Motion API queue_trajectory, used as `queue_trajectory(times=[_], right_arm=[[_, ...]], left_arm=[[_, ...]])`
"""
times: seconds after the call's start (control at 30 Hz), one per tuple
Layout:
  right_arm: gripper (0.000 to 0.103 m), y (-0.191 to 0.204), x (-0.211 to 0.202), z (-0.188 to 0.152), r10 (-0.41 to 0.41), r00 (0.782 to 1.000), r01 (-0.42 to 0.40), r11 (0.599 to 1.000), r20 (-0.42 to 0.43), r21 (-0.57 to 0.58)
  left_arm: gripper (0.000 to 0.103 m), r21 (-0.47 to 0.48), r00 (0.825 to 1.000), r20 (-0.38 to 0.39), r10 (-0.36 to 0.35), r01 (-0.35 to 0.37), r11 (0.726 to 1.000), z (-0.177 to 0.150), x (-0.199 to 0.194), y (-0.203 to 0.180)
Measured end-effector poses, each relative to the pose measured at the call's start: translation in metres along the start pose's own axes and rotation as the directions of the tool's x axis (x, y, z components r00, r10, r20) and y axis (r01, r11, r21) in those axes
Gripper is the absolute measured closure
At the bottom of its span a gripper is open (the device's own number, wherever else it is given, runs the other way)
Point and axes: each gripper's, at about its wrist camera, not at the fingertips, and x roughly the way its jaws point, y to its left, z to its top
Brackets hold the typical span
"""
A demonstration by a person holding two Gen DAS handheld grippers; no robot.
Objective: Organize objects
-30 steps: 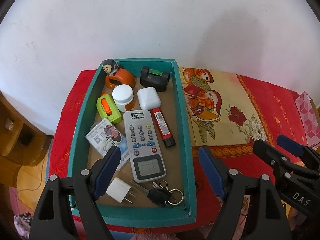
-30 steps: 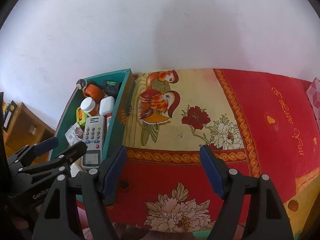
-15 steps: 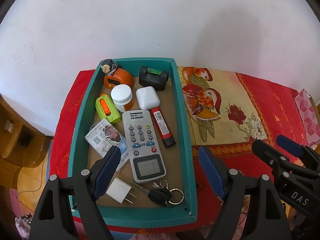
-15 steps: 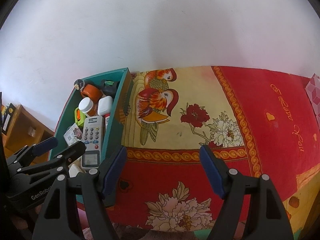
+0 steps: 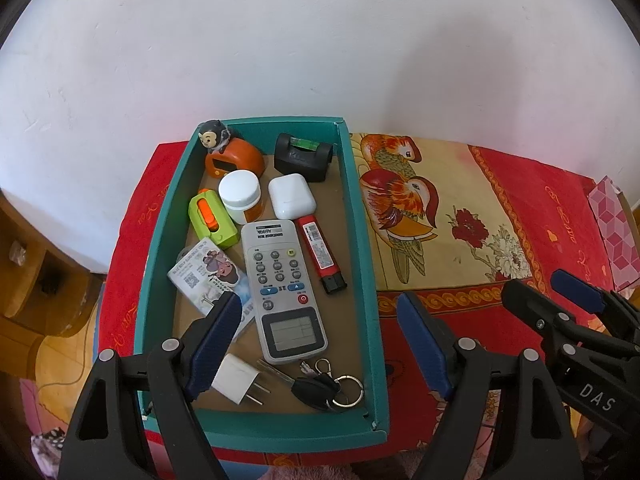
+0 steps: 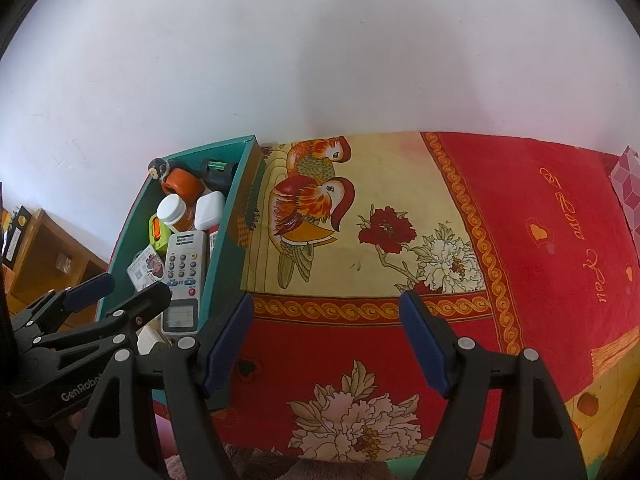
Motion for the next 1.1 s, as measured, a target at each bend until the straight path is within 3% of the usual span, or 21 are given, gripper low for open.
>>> queue_trajectory(times=[0.53, 1.1], right_arm=[[0.027, -0.0024, 0.0009, 0.0, 0.0, 1.0, 0.0, 1.0, -0.003, 0.001], [0.027, -0.0031, 0.0015, -0.0001, -0.002, 1.0, 0.002, 1.0, -0.003, 0.005]], left_arm=[[0.021, -0.008, 0.999, 0.002, 0.038, -0.038, 0.999, -0.0013, -0.0002, -0.0013], [0.021, -0.015, 1.0, -0.007, 0.028, -0.028, 0.999, -0.0009, 0.0017, -0.0013]])
